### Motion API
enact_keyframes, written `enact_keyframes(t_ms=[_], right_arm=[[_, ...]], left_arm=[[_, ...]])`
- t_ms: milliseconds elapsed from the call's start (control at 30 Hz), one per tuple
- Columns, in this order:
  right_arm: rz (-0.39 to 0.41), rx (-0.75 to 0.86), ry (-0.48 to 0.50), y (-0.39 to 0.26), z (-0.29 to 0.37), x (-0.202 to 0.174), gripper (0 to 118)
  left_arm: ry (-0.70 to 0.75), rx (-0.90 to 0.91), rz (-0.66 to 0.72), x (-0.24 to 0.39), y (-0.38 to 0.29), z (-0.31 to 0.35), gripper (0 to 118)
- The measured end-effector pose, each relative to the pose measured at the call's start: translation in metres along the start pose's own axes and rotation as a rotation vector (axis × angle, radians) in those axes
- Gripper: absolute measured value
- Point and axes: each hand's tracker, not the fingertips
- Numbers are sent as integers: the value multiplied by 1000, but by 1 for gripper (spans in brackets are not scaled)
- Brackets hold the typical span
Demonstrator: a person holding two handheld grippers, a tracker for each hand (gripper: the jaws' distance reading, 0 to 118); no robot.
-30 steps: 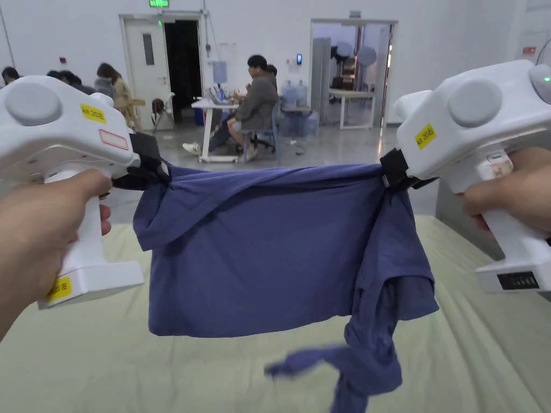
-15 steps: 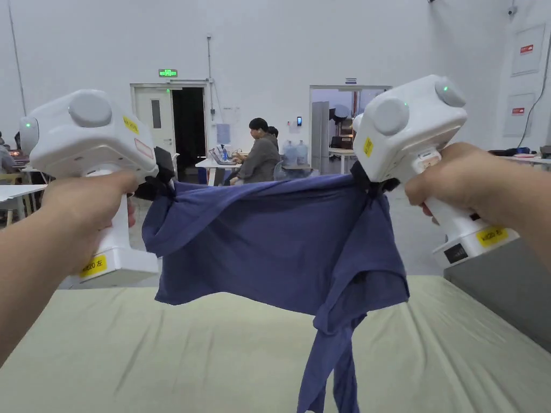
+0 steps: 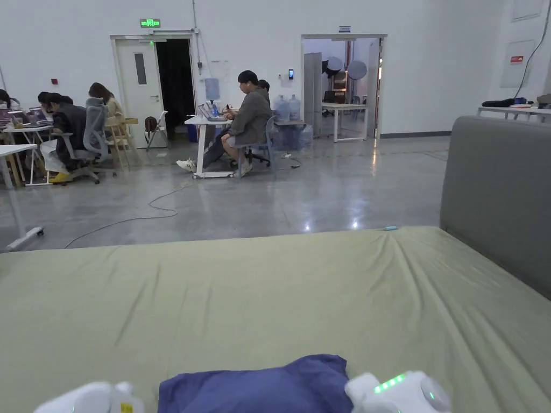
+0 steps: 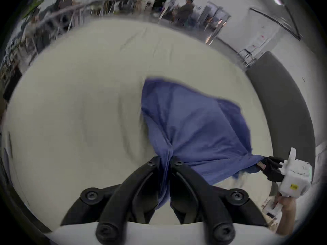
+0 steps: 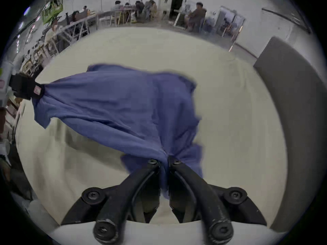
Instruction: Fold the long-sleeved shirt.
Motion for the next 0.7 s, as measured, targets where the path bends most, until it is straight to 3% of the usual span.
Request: enact_keyframes(t_ms=[100,267,367,533,600,700], right_arm=[[-7,-8,36,-46,11,-18,3],[166,23,57,-115,79,-57,3],[262,-53,77,-151,101,-78,3],[338,-208,112,-181,83,-104,3],[336,-253,98,-182,66,-109,3],[273,-303,115,-177,48,-110,4]], left_arm=[[11,-32,-40,-19,-46,2,4],[47,-59,-152,-29,-119,49,3],[42,-80,-155,-37,-162,67,3],[107,-136,-189,-48,-200,59,3],[107,-156,-174,-52,-208,47,3],[124,-149,-177,-50,-211,36,3]])
